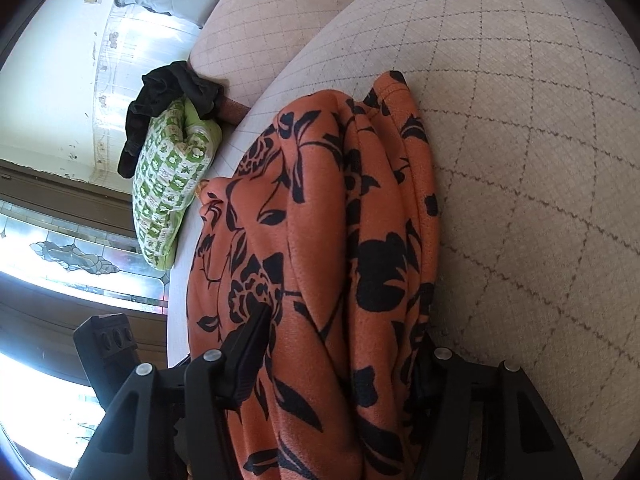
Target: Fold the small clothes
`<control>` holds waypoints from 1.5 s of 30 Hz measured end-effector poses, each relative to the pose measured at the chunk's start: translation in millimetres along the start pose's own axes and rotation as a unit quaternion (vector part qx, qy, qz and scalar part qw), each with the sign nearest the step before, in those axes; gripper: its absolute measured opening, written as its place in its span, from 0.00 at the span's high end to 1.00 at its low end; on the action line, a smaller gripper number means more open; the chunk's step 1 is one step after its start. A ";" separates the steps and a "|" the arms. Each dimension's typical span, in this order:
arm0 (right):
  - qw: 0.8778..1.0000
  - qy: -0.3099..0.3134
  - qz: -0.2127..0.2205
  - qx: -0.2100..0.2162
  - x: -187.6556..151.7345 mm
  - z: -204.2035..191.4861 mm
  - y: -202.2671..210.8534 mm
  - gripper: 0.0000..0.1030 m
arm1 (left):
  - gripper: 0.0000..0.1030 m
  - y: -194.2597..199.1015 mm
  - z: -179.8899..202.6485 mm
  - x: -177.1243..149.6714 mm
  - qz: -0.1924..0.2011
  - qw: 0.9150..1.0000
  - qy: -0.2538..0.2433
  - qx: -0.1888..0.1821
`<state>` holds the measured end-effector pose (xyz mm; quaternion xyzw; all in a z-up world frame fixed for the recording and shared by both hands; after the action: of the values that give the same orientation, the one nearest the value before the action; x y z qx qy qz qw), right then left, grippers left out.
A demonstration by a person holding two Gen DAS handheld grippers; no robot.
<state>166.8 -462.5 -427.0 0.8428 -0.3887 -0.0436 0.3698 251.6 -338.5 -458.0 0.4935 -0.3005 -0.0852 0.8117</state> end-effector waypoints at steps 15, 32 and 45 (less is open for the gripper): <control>1.000 0.004 0.000 0.000 -0.1 0.7 0.1 0.41 | 0.12 -2.1 10.7 1.6 0.007 1.000 -0.006 -0.011; 0.999 0.021 0.023 -0.038 -3.6 -5.7 2.4 0.52 | 0.42 11.4 -22.8 7.5 0.015 0.996 0.060 -0.062; 0.999 0.020 0.022 -0.044 -4.6 -3.6 1.7 0.53 | 0.35 16.5 -27.0 -0.4 0.006 0.998 0.036 -0.056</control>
<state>163.9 -457.9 -424.2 0.8174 -0.3975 -0.0356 0.4155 264.2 -309.8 -453.1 0.4481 -0.2685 -0.0789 0.8491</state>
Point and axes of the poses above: each gripper's, at about its wrist camera, not at the fingertips, and y roughly against the way its jaws point, z to its right, x to its top, the point moved 10 cm from there along -y, roughly the way its jaws point, and after that the axes turned 2 degrees about y, right-handed, at the moved point
